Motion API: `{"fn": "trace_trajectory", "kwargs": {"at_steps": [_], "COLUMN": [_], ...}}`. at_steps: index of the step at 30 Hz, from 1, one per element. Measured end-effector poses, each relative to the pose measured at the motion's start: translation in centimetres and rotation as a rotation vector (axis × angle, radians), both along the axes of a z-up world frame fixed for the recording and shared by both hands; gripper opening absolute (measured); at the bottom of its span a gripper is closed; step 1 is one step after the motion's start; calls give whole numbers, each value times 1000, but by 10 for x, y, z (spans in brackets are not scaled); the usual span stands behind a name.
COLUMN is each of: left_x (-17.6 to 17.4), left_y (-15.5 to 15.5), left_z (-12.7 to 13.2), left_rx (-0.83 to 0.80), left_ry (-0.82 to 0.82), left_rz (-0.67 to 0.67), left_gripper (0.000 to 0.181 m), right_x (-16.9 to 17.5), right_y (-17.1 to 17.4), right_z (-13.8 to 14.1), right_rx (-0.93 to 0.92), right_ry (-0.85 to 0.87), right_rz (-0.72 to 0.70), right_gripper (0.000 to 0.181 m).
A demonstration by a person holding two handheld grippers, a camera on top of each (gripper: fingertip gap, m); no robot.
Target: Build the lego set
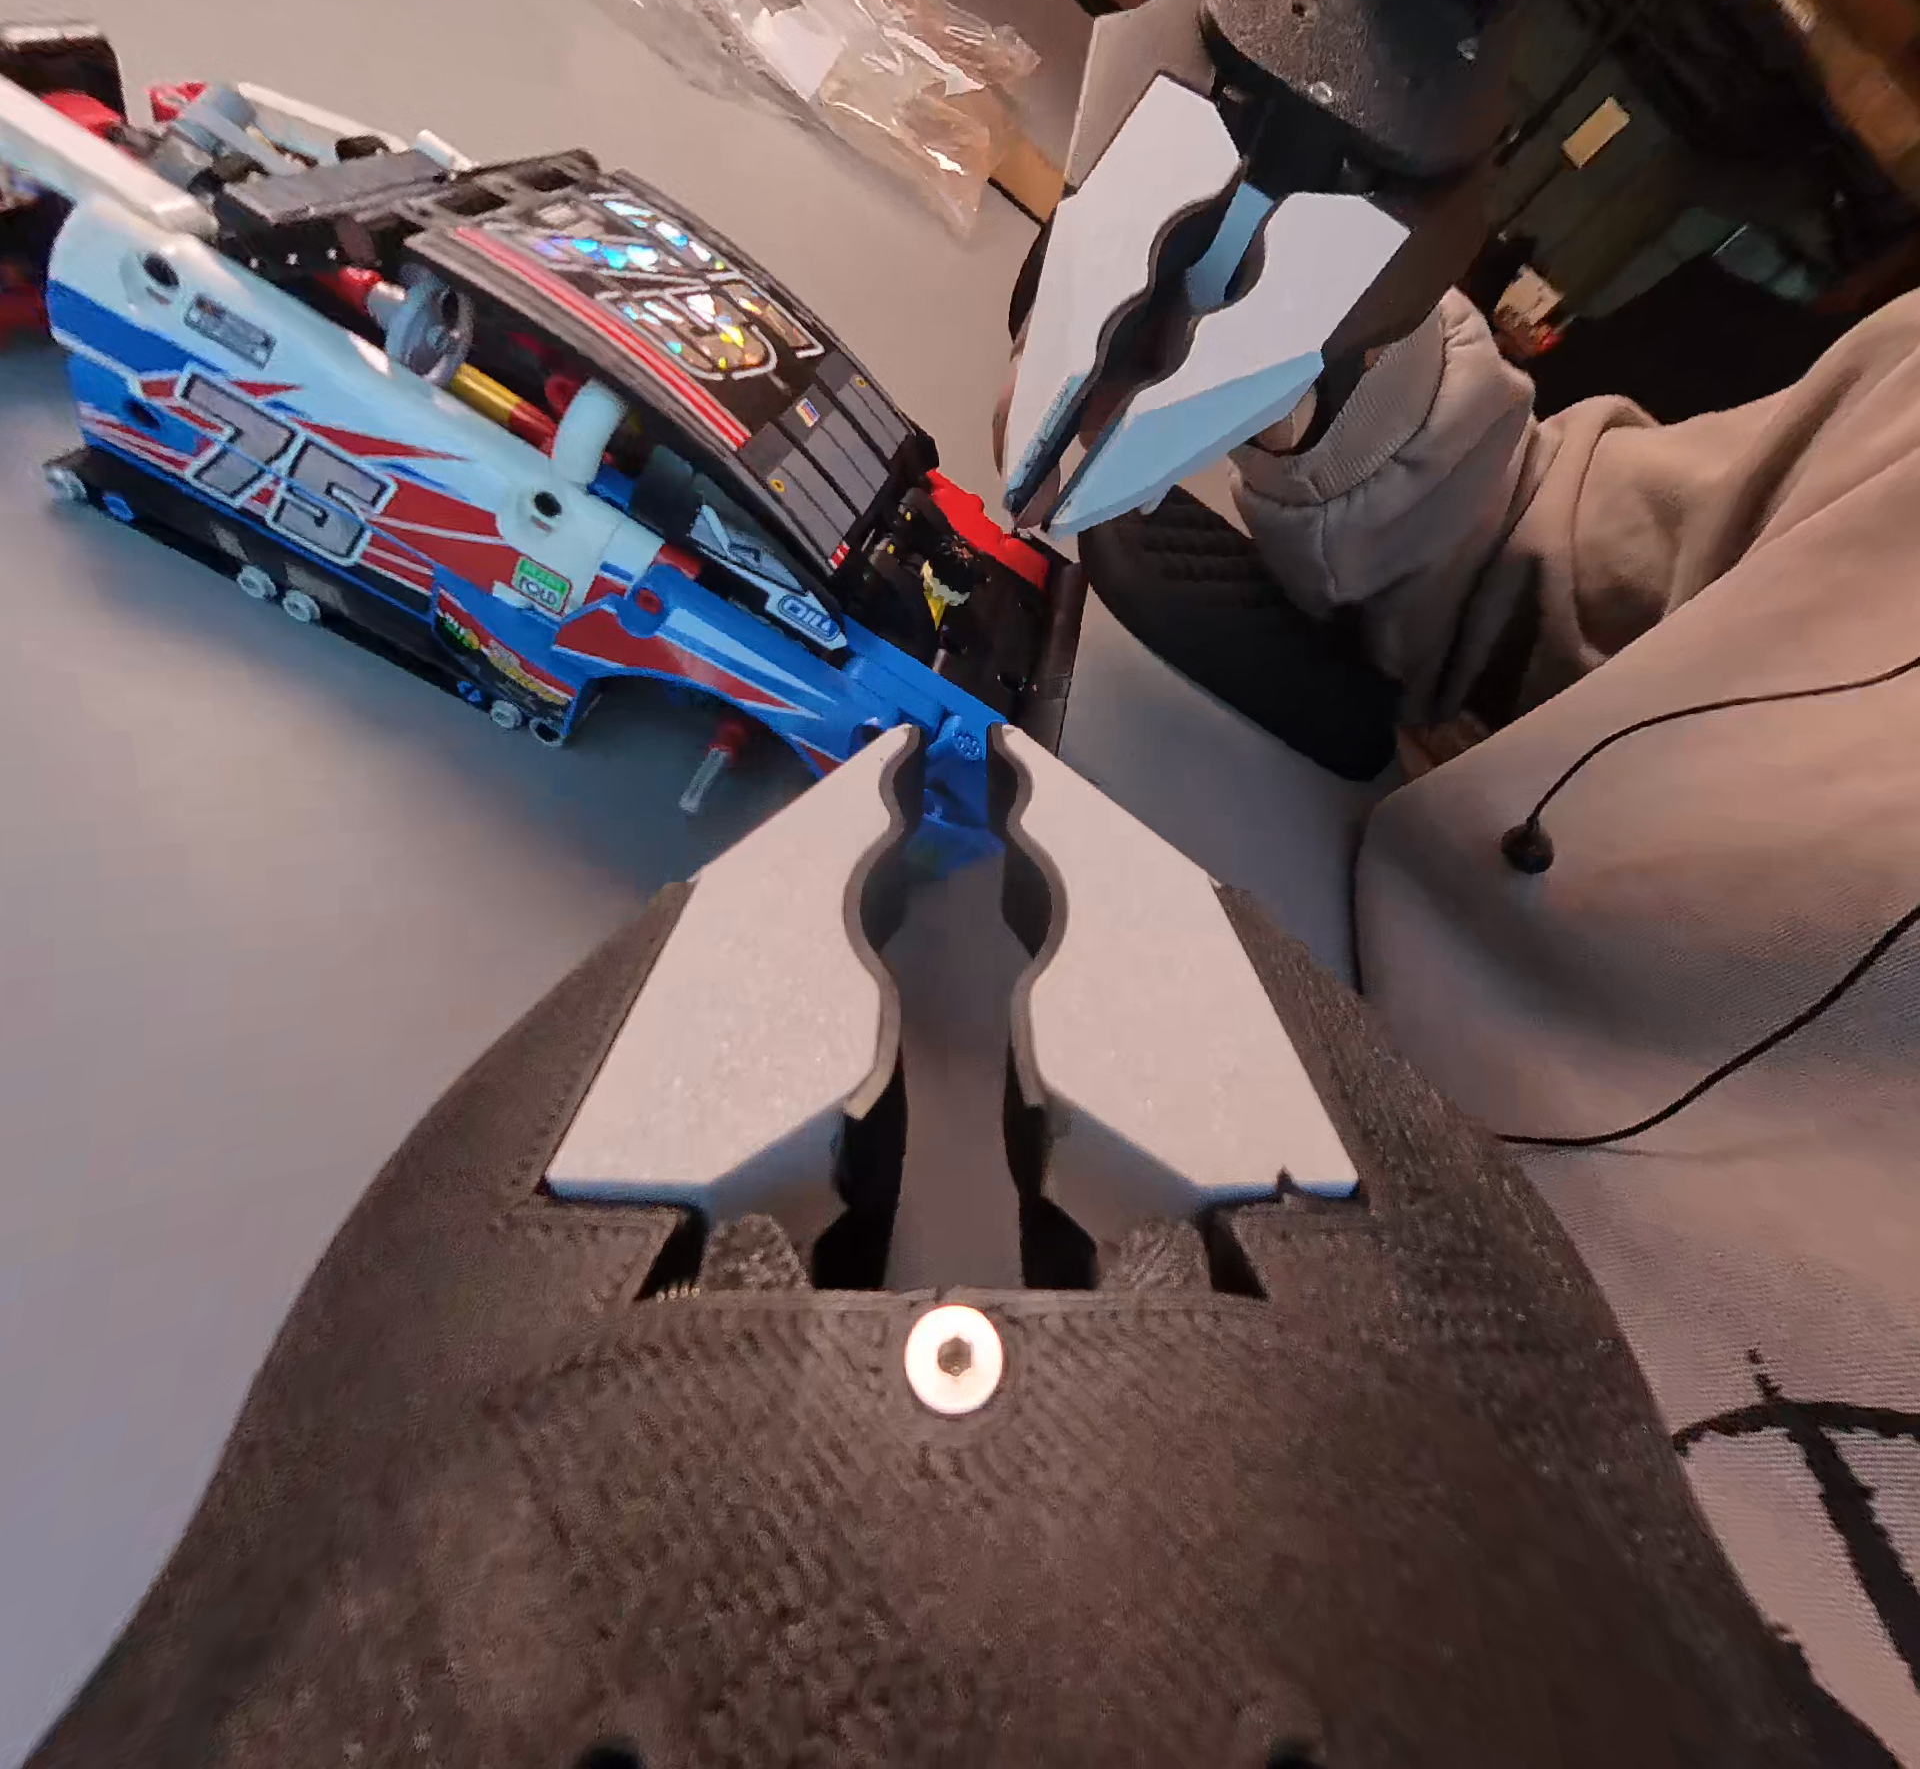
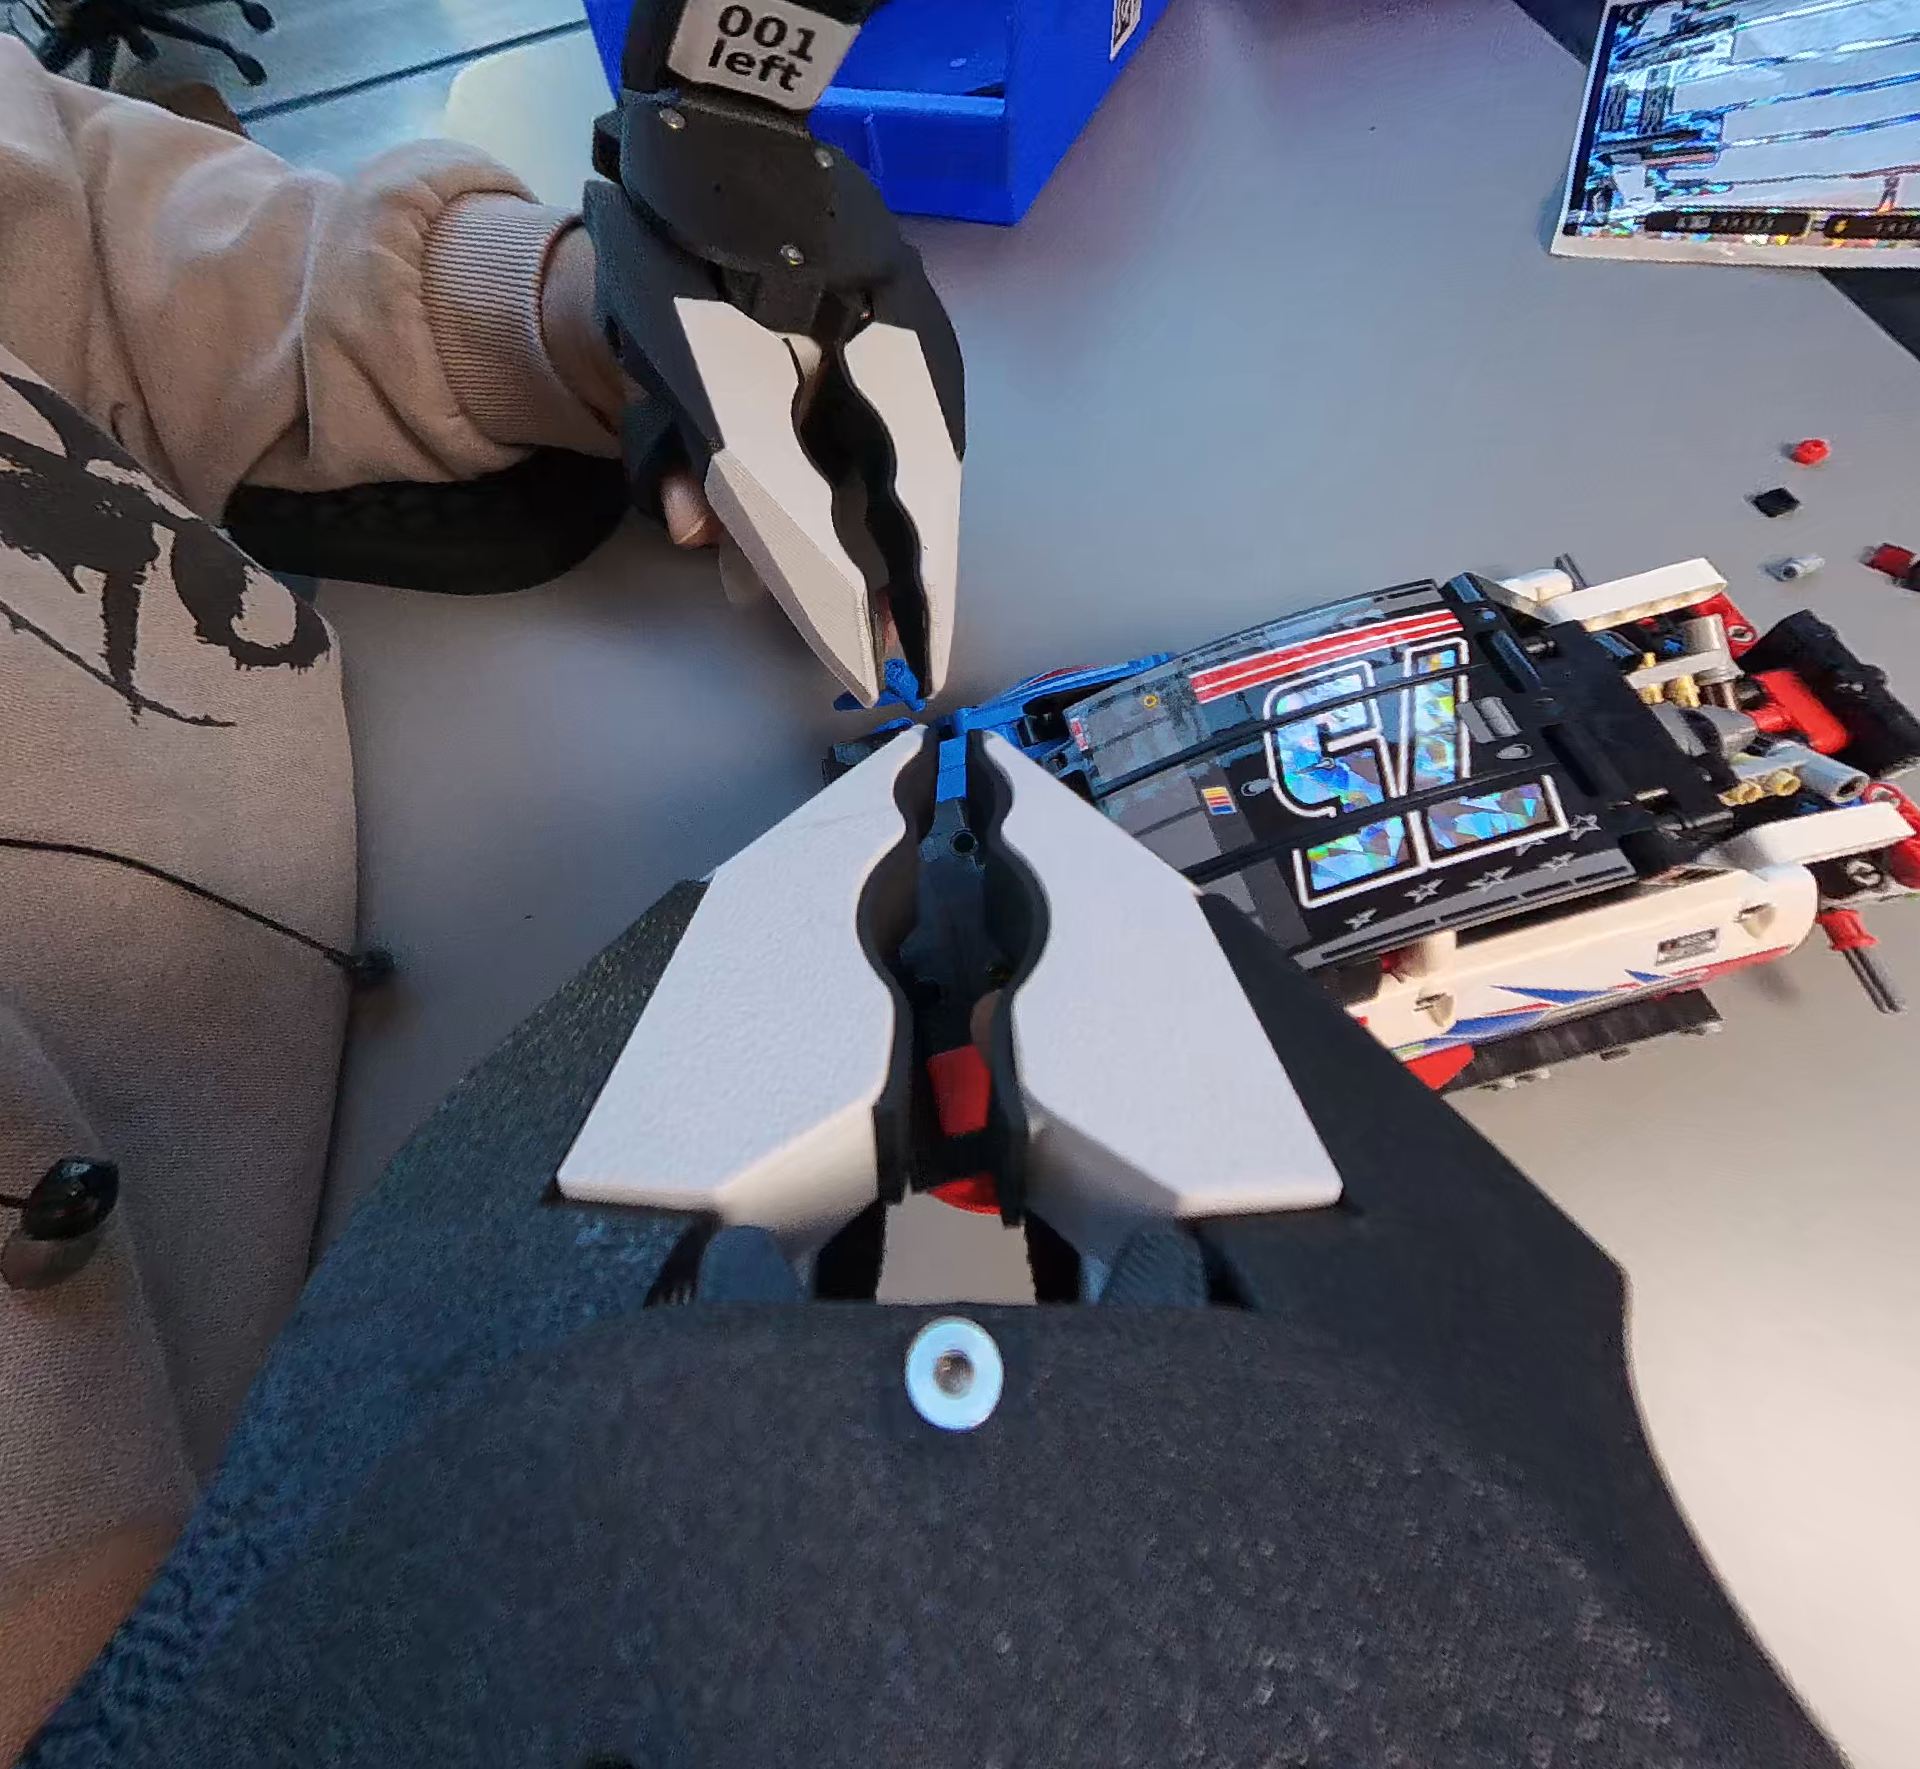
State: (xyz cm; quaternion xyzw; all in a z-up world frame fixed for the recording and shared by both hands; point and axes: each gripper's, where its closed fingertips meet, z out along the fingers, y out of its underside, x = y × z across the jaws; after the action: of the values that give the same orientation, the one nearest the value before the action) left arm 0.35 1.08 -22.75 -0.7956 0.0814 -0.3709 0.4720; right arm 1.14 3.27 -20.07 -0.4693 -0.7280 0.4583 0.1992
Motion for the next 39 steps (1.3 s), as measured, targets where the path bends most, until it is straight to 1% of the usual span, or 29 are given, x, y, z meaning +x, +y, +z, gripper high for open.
{"fn": "trace_trajectory", "kwargs": {"at_steps": [2,7,11,21,26,28,32,36,39], "left_x": [-2,-1,0,5,6,6,7,7,7], "left_y": [-1,-1,0,1,1,1,2,3,3], "left_z": [-3,-5,-5,-8,-9,-9,-10,-10,-10], "left_rx": [-60,-152,-190,-269,-261,-245,-196,-183,-171], "left_ry": [-77,-250,-335,-237,-85,-57,-46,-86,-84], "left_rz": [8,17,30,53,72,81,113,132,157], "left_gripper": [8,8,8,8,9,9,9,9,9], "right_x": [-1,1,4,9,9,8,7,6,6], "right_y": [4,13,16,16,21,21,20,17,17], "right_z": [0,-1,-3,-9,-8,-8,-7,-6,-5], "right_rx": [-13,-26,-51,-28,-58,-70,-98,-189,-223], "right_ry": [3,17,18,24,27,25,28,23,24], "right_rz": [-8,-17,-19,-5,-21,-19,-19,-4,-7], "right_gripper": [2,3,2,2,1,1,0,0,0]}}
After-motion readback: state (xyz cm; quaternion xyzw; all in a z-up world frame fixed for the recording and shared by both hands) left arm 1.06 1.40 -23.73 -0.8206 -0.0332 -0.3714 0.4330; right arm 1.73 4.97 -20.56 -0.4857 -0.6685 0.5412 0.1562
